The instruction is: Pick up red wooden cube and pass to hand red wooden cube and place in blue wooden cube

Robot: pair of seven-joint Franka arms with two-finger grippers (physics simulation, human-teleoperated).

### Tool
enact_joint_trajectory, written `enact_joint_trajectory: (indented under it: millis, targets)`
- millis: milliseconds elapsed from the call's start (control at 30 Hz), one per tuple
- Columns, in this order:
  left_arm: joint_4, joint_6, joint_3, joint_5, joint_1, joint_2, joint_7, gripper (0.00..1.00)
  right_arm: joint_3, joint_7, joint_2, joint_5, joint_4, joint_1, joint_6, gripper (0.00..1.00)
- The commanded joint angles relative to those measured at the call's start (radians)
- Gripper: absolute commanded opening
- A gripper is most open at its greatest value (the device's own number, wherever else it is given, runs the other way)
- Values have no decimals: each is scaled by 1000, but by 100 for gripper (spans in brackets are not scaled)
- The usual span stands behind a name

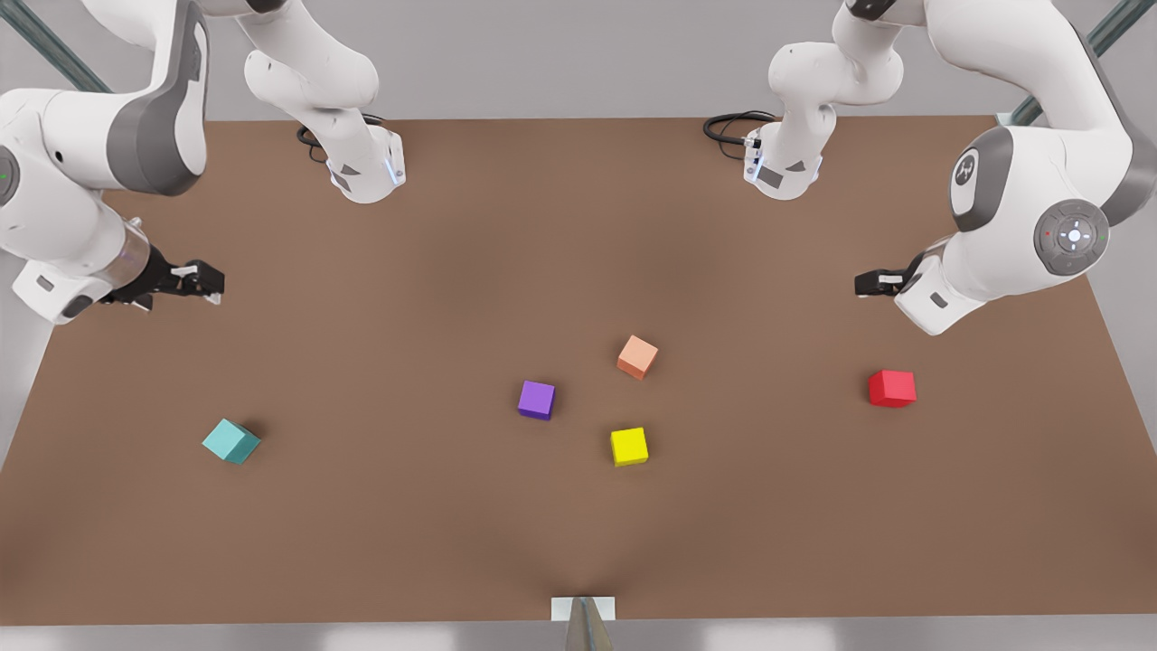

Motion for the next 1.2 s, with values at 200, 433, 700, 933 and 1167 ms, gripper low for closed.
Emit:
enact_joint_trajectory:
  millis: [200, 433, 700, 933, 1167]
  targets:
    - [-43, 315, 75, -5, 99, 251, 183, 100, -6, -38, 8, 42, -39, -10, 38, 100]
    - [-218, 707, 98, -1, 176, 343, 355, 100, -8, -38, 11, 42, -47, -10, 53, 100]
    - [-307, 790, 106, 1, 204, 377, 511, 100, -8, -38, 15, 42, -56, -10, 59, 100]
    - [-319, 813, 106, 1, 231, 411, 550, 100, -6, -38, 15, 42, -60, -10, 61, 100]
    - [-347, 813, 106, -7, 222, 417, 542, 100, -6, -37, 15, 42, -66, -9, 62, 100]
